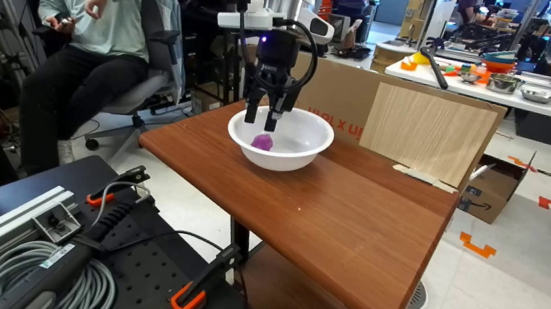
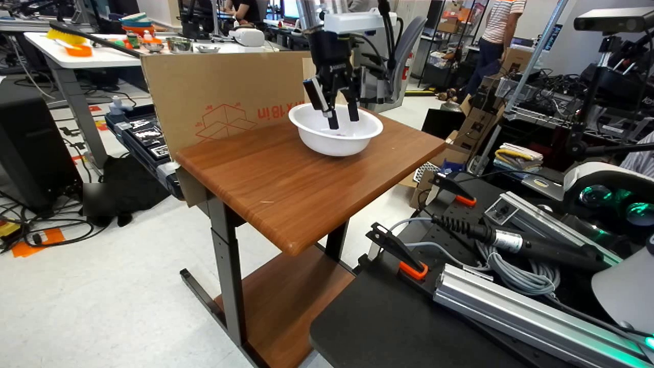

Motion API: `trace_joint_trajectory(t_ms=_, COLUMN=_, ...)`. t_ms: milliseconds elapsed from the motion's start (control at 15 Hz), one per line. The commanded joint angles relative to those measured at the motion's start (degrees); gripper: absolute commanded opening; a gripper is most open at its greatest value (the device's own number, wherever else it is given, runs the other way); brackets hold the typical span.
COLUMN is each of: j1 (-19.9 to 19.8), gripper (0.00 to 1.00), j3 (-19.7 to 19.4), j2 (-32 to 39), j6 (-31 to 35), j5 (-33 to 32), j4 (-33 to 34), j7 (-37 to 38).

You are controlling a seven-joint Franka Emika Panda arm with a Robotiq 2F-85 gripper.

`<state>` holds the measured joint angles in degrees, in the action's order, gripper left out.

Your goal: Pick up the grapes and put them in the white basin

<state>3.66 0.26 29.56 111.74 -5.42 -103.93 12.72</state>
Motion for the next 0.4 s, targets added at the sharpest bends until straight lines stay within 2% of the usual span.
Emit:
trace_joint_trajectory(t_ms=0, j1=0.41, gripper=0.94, j3=0.20, j2=-2.17, j6=-1.63, j5=1.45, j4=0.25, j7=-0.57)
trace_joint_trajectory(t_ms=133, j1=0.72, gripper=1.00, j3=1.02, j2=-6.33, j6=-2.16, j5=0.71, j4=-2.48, j7=-2.83)
trace_joint_trajectory(t_ms=200, j1=0.60, gripper=0.91, j3=0.13, j2=-1.41, j6=-0.27, j5=0.29, j4=0.26, j7=-1.03)
trace_joint_trajectory(t_ms=267, j1=0.73, gripper=0.98, j3=0.43, j2=-2.54, j6=-0.58, j5=0.27, j4=-0.05, j7=-1.57)
trace_joint_trajectory(t_ms=333, j1=0.87, gripper=1.00, j3=0.63, j2=-3.61, j6=-0.86, j5=0.25, j4=-0.40, j7=-1.74)
